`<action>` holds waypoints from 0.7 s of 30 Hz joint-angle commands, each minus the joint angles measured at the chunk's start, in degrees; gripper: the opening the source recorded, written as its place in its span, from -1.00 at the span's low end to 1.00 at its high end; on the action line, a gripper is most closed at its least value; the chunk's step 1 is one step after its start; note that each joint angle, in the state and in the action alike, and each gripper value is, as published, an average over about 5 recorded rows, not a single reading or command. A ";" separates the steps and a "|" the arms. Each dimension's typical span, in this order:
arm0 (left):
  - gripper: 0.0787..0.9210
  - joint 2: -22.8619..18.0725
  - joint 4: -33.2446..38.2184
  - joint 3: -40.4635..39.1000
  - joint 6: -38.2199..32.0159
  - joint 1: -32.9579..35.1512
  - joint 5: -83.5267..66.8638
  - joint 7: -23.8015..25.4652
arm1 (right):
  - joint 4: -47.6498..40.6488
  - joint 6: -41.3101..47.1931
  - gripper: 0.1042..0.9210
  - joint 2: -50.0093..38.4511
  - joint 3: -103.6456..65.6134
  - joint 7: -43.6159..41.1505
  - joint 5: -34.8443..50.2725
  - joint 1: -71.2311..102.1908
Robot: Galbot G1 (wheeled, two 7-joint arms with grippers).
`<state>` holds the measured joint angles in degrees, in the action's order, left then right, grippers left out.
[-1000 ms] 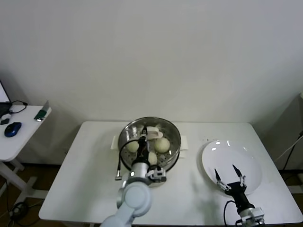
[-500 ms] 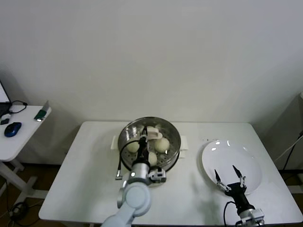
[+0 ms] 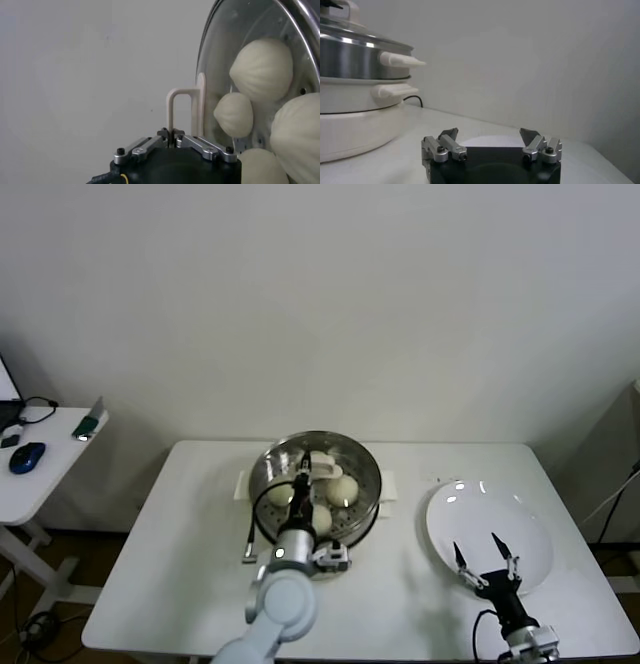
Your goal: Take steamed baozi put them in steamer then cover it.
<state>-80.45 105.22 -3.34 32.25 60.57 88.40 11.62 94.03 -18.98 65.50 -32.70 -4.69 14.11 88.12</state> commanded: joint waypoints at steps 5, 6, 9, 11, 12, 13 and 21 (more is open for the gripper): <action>-0.59 0.71 1.76 -0.22 -0.11 0.23 -3.36 -0.36 | 0.82 1.15 0.76 -0.11 0.71 2.39 2.92 0.29; -0.52 0.89 2.33 -0.24 -0.03 0.33 -3.92 -0.27 | 0.91 1.13 0.76 -0.18 0.87 3.01 3.41 0.33; -0.32 1.77 4.75 -0.31 0.45 0.75 -6.24 0.13 | 1.10 1.32 0.76 -0.47 1.34 4.12 4.28 0.36; -0.18 2.58 7.14 -0.41 0.85 1.25 -8.29 0.43 | 1.37 1.90 0.76 -0.69 1.70 4.47 4.38 0.35; -0.11 3.02 8.45 -0.47 0.98 1.56 -9.34 0.54 | 1.51 2.16 0.76 -0.76 1.88 4.60 4.39 0.32; -0.05 3.56 10.03 -0.53 1.11 1.98 -10.73 0.59 | 1.68 2.42 0.76 -0.85 2.09 4.73 4.38 0.24; 0.50 7.60 18.60 0.18 -2.35 6.04 -26.58 -4.88 | 2.76 2.39 0.76 -1.72 4.24 6.51 4.93 -0.75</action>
<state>-75.07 117.44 -3.09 31.23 64.82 72.69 9.23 96.18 -17.09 64.20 -30.15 -0.47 17.55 87.88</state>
